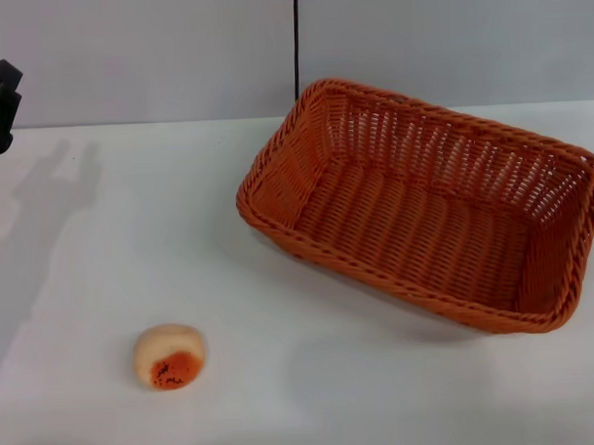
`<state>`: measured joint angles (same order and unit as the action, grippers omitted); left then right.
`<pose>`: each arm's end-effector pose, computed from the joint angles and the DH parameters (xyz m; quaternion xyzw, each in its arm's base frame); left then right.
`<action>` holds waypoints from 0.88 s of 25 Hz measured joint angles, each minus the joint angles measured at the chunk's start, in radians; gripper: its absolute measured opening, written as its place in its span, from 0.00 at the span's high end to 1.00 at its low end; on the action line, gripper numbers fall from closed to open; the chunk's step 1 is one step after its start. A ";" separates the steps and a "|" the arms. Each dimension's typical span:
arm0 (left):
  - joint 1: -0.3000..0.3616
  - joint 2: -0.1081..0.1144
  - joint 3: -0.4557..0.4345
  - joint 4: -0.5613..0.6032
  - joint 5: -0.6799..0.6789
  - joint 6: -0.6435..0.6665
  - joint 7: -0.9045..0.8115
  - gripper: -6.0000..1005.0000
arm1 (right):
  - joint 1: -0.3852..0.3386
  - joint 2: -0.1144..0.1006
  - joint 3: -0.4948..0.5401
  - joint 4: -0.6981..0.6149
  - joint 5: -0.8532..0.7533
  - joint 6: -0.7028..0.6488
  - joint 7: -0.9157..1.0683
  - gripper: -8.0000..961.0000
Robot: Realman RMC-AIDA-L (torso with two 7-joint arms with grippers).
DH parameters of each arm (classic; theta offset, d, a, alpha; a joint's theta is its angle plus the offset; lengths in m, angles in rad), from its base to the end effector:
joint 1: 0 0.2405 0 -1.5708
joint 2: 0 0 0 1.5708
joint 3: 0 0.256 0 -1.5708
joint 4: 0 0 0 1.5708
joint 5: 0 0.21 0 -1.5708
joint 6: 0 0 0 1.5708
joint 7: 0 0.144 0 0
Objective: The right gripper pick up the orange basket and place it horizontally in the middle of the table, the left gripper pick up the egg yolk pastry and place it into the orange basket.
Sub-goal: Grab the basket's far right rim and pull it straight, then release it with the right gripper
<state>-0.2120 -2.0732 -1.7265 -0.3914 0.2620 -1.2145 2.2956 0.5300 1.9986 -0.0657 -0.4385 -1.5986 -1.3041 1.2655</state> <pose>-0.3358 0.2999 0.0249 -0.6450 -0.3429 -0.4724 0.4931 0.3382 0.3665 0.1246 -0.6551 0.3342 0.4673 0.4906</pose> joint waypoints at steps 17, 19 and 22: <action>-0.039 0.011 0.092 0.117 -0.100 -0.117 0.005 0.57 | 0.028 -0.001 -0.026 0.014 0.006 -0.005 0.000 0.69; -0.049 0.011 0.087 0.141 -0.100 -0.135 0.004 0.57 | 0.023 0.001 -0.026 0.014 0.006 -0.012 0.000 0.69; -0.052 0.011 0.087 0.140 -0.098 -0.143 0.004 0.57 | 0.009 0.006 -0.024 0.017 0.006 -0.034 0.000 0.69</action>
<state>-0.2643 -2.0625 -1.6397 -0.2511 0.1644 -1.3575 2.2998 0.5387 2.0047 -0.0900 -0.4215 -1.5922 -1.3379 1.2654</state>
